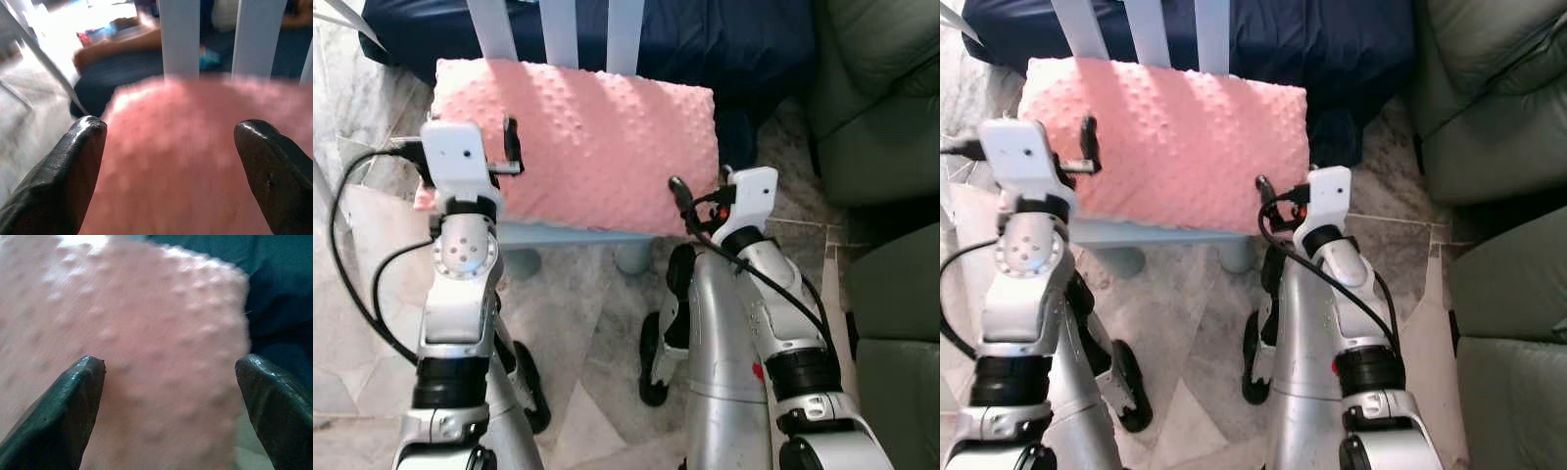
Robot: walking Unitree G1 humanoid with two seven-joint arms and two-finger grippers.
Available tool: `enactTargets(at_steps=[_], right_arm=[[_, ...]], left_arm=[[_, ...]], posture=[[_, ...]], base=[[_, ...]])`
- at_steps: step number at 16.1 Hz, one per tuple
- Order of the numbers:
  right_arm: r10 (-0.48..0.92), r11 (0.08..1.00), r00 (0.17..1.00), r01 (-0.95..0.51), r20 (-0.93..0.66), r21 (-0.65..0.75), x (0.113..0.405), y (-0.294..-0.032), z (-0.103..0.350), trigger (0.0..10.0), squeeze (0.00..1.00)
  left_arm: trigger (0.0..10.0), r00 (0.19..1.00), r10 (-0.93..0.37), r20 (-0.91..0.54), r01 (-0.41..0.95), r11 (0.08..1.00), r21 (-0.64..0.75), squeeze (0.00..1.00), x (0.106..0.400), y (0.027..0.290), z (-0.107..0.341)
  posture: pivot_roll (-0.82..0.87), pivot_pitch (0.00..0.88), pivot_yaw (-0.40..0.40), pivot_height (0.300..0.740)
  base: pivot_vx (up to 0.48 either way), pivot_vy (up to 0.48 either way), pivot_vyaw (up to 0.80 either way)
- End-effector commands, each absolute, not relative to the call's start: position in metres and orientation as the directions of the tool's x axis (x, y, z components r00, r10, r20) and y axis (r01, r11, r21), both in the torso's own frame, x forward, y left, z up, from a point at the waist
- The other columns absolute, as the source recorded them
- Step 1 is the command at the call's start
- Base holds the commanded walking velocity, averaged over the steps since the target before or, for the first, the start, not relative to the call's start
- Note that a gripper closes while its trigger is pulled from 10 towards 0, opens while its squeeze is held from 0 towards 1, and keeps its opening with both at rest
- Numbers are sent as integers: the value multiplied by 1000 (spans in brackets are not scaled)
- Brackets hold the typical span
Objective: Move the pillow to the sofa
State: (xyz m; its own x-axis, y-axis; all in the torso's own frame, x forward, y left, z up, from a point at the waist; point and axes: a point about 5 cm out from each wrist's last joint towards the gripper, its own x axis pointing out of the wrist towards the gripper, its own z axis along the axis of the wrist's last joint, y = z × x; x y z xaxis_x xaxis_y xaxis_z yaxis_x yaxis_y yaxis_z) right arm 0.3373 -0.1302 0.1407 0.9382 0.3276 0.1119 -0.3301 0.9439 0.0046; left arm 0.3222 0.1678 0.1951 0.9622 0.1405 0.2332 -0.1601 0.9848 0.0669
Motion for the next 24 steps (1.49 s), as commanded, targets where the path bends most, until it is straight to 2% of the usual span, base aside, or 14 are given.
enactTargets(at_steps=[1, 6, 7, 8, 9, 10, 13, 16, 19, 24], right_arm=[[354, 934, 935, -355, 35, 42, 339, -132, 123, 10000, 0], [390, 916, 921, -389, 7, 98, 358, -117, 121, 10000, 0], [391, 912, 920, -388, 6, 135, 362, -111, 120, 10000, 0], [383, 910, 924, -376, -6, 175, 364, -108, 117, 3059, 0], [375, 908, 927, -362, -21, 211, 364, -105, 114, 0, 0], [381, 896, 924, -361, -30, 258, 363, -101, 110, 0, 0], [396, 896, 916, -368, -71, 247, 355, -92, 94, 0, 0], [380, 905, 920, -348, -98, 246, 351, -100, 84, 0, 0], [360, 913, 926, -325, -116, 245, 350, -107, 78, 0, 0], [354, 917, 927, -318, -124, 239, 348, -108, 74, 0, 0]], left_arm=[[10000, 985, 113, 134, -122, 990, 66, 0, 327, 169, 168], [10000, 994, 109, 18, -110, 989, 94, 0, 343, 182, 125], [7216, 996, 92, 1, -92, 991, 96, 0, 346, 182, 116], [0, 997, 77, -20, -75, 993, 87, 0, 348, 180, 110], [0, 997, 61, -43, -58, 995, 76, 0, 350, 177, 105], [0, 997, 45, -57, -39, 995, 92, 0, 351, 174, 102], [0, 994, 34, -101, -22, 993, 118, 0, 349, 167, 89], [0, 996, 0, -88, 10, 994, 109, 0, 348, 163, 85], [0, 993, 83, -89, -71, 989, 133, 0, 347, 179, 84], [0, 991, 83, -106, -66, 985, 157, 0, 346, 180, 78]], posture=[[10, 460, -99, 434], [6, 464, -103, 434], [4, 470, -103, 434], [1, 474, -104, 434], [1, 475, -104, 434], [1, 478, -104, 434], [1, 487, -107, 434], [4, 490, -113, 434], [4, 481, -115, 434], [8, 465, -114, 434]], base=[[0, 0, 0], [0, 0, 0], [0, 0, 0], [0, 0, 0], [0, 0, 0], [0, 0, 0], [0, 0, 0], [0, 0, 0], [0, 0, 0], [0, 0, 0]])
